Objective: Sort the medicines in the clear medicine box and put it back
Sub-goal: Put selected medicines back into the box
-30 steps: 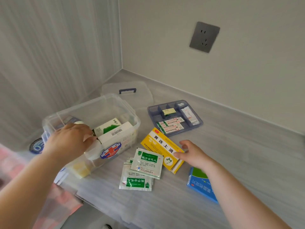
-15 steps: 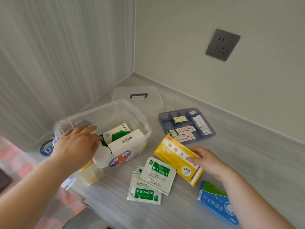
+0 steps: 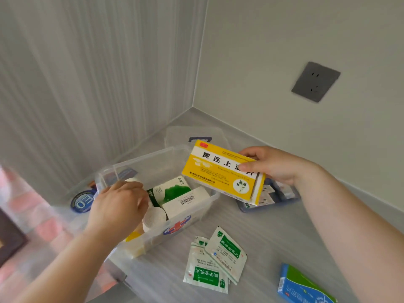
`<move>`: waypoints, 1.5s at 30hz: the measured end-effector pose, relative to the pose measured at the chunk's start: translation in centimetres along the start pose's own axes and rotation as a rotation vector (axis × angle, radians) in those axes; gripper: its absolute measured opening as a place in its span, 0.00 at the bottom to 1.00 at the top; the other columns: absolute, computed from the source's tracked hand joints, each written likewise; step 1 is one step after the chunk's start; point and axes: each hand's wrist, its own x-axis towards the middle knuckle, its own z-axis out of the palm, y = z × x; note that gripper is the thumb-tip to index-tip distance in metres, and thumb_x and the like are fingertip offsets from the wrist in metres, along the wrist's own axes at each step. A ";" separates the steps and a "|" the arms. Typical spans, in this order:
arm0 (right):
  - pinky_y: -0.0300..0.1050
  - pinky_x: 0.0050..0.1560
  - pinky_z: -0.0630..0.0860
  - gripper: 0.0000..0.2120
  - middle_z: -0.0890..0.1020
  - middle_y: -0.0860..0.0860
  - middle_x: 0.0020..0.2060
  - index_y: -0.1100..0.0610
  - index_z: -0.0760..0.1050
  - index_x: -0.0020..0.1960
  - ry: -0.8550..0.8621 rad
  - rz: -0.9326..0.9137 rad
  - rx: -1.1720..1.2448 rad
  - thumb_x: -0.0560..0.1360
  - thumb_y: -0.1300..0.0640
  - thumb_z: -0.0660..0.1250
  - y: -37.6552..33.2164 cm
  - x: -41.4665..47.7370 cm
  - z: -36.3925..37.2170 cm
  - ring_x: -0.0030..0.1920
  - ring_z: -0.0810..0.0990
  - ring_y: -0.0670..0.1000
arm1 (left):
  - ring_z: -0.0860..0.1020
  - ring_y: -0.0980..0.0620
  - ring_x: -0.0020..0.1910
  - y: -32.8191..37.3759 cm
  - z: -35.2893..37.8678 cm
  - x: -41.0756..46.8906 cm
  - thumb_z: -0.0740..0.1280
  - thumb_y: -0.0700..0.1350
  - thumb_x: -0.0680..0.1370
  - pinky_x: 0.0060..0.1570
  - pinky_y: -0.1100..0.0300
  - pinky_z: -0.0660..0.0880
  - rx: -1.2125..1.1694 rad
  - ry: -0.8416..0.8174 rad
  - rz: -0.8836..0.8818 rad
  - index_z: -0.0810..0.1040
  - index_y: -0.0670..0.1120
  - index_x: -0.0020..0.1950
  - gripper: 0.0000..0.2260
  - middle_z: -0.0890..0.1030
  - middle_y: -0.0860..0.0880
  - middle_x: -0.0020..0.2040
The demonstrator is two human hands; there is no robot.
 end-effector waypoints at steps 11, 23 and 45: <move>0.40 0.44 0.71 0.16 0.79 0.53 0.50 0.56 0.75 0.57 -0.248 -0.087 -0.774 0.70 0.59 0.69 -6.9 11.2 8.0 0.46 0.75 0.48 | 0.82 0.45 0.31 -0.6 -0.3 0.1 0.73 0.40 0.62 0.31 0.53 0.79 0.002 0.039 0.031 0.82 0.46 0.28 0.03 0.86 0.48 0.34; 0.43 0.46 0.70 0.15 0.81 0.56 0.55 0.55 0.76 0.56 -0.258 -0.214 -1.100 0.71 0.63 0.66 -3.8 13.7 12.5 0.53 0.78 0.55 | 0.82 0.49 0.32 -0.9 0.0 0.5 0.66 0.46 0.61 0.27 0.56 0.78 -0.008 0.057 0.054 0.82 0.50 0.27 0.05 0.86 0.53 0.35; 0.39 0.56 0.70 0.20 0.75 0.52 0.60 0.56 0.68 0.63 0.182 0.106 -0.413 0.72 0.58 0.66 10.4 -2.0 10.4 0.59 0.73 0.49 | 0.73 0.48 0.60 -1.2 1.4 0.6 0.61 0.48 0.76 0.54 0.56 0.67 -0.017 -0.030 -0.018 0.80 0.53 0.53 0.10 0.78 0.54 0.62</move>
